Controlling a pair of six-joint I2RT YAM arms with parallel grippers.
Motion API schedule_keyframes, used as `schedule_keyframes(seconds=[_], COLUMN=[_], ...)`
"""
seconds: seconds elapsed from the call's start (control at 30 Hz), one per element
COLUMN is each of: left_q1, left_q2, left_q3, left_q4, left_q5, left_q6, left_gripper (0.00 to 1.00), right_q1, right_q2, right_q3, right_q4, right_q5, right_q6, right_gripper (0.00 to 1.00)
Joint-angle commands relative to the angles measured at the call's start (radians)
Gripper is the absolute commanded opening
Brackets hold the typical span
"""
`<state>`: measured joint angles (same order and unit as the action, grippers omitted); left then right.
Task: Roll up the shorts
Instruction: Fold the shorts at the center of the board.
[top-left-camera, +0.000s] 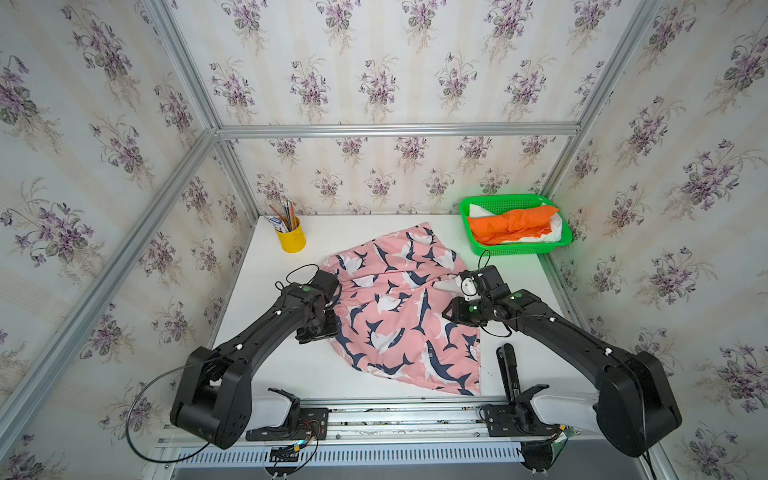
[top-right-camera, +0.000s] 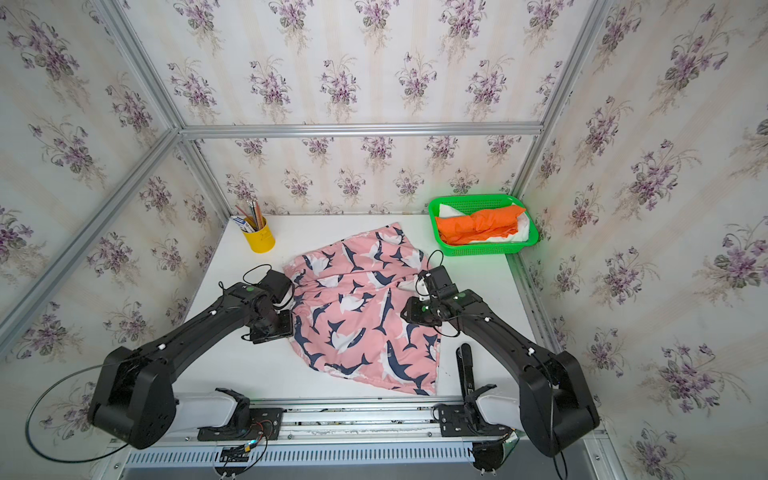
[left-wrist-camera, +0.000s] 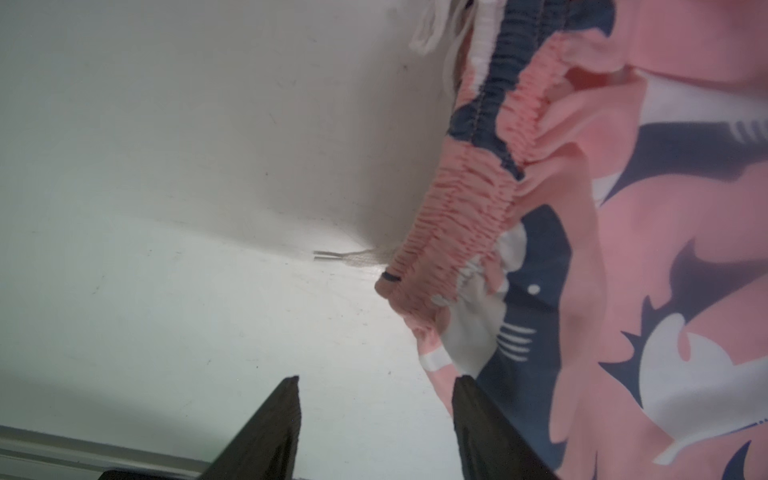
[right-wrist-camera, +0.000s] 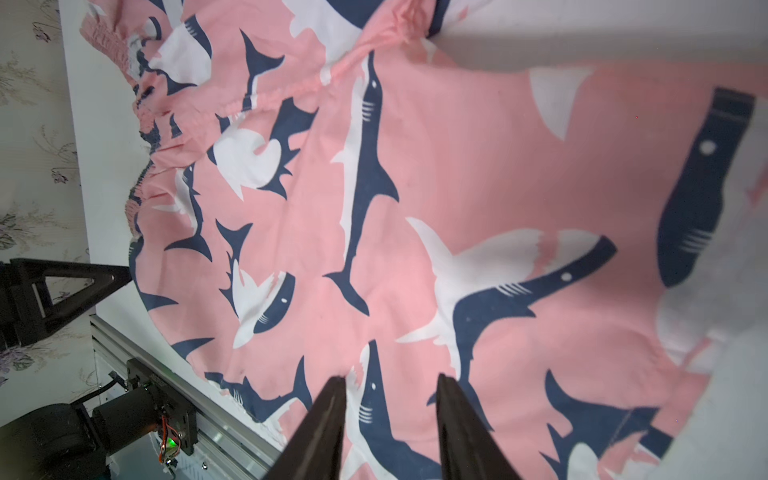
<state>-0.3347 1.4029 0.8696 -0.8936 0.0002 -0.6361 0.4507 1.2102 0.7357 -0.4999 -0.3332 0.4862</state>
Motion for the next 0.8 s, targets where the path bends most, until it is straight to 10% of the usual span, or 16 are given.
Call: schedule_keyframes(seconds=[0.0,0.43,0.77], left_q1=[-0.001,-0.006,-0.006], left_q2=[0.073,0.197,0.105], left_q3=[0.01,-0.049,-0.055], left_q4=[0.056,0.127,0.072], left_q5=[-0.009,-0.017,-0.015], left_q6=[0.022,0.034,0.02], left_gripper=[0.6,0.35,0.46], right_q1=[0.004,0.058,0.069], right_q2=[-0.057,-0.294,-0.378], right_q3=[-0.029,-0.246,-0.328], right_q4=[-0.046,-0.199,-0.351], right_q5=[0.01,0.051,0.043], right_q6=[0.044,0.218,0.445], right_gripper=[0.42,0.43,0.53])
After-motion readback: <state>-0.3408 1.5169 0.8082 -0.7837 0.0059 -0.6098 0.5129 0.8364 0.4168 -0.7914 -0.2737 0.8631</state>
